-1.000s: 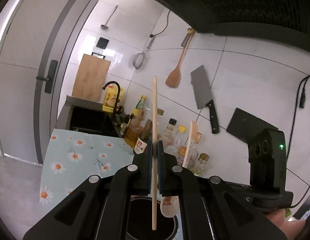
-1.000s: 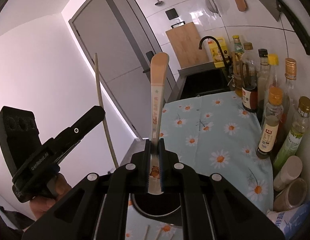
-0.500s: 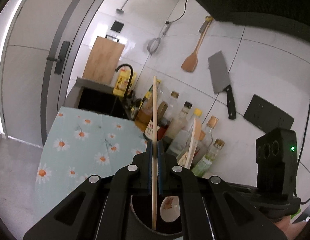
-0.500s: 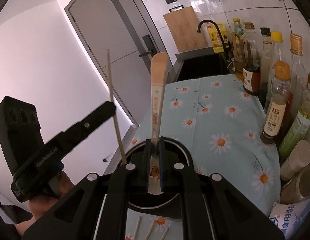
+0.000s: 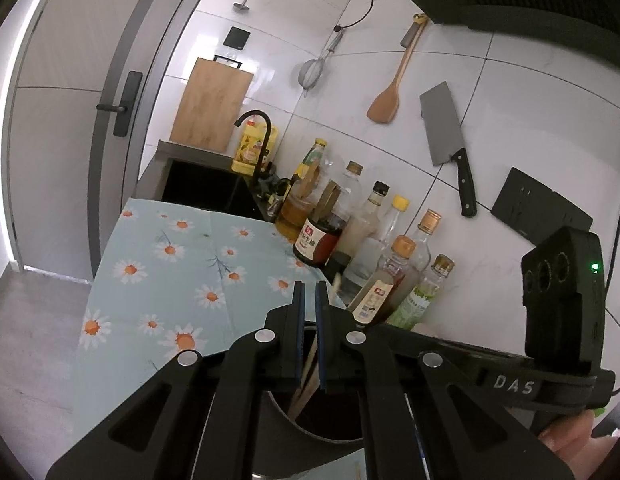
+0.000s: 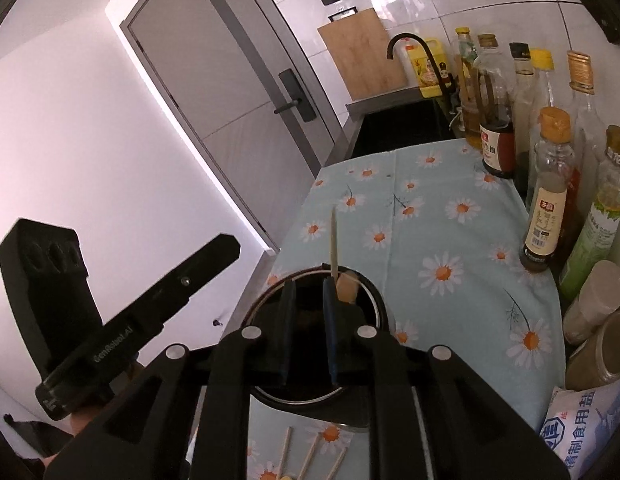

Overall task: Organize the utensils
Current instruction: 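Carry the wooden spoon and chopstick up and lower both into the black holder, then open both grippers and withdraw them from the black holder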

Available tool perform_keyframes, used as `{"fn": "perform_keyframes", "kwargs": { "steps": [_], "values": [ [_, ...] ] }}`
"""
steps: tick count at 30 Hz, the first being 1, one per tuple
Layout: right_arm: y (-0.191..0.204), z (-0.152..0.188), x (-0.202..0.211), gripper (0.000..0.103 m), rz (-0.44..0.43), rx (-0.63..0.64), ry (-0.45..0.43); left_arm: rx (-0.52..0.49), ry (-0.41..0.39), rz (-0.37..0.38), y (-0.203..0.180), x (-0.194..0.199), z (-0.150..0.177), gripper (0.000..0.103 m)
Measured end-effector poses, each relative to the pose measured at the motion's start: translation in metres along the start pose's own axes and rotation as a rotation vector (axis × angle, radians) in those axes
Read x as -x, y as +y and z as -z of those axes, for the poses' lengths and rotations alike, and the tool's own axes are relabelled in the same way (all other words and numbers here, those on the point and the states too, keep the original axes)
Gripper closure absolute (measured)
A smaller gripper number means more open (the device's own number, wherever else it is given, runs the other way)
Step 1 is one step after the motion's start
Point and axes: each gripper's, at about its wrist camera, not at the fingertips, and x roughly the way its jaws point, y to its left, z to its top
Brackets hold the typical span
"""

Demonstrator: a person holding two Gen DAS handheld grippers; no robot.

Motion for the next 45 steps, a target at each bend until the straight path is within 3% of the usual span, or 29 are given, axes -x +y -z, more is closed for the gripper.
{"fn": "perform_keyframes", "kwargs": {
  "steps": [4,7,17,25,28,30,36,45],
  "values": [
    [0.000,-0.002,0.006,0.087,-0.001,-0.007,-0.009,-0.005,-0.002,-0.004,-0.002,0.003,-0.001,0.098],
    [0.002,-0.002,0.010,0.087,-0.005,-0.003,-0.012,-0.002,-0.003,-0.001,-0.003,0.006,-0.002,0.084],
    [0.015,0.002,0.034,0.085,-0.017,0.038,-0.020,-0.015,0.002,-0.002,-0.012,0.030,-0.004,0.084],
    [0.033,0.019,0.051,0.083,-0.024,0.150,0.038,-0.004,0.038,-0.024,-0.009,0.064,0.010,0.083],
    [0.036,0.028,0.056,0.082,-0.030,0.157,0.055,-0.003,0.063,-0.029,-0.010,0.073,0.019,0.075],
    [0.037,0.034,0.057,0.081,-0.035,0.158,0.067,-0.003,0.067,-0.037,-0.011,0.079,0.023,0.075],
    [0.029,0.058,0.064,0.078,-0.048,0.111,0.120,-0.013,0.117,-0.050,-0.017,0.091,0.040,0.075],
    [0.001,0.094,0.081,0.078,-0.070,-0.056,0.178,-0.102,0.293,-0.040,-0.034,0.085,0.077,0.075]
  ]
}}
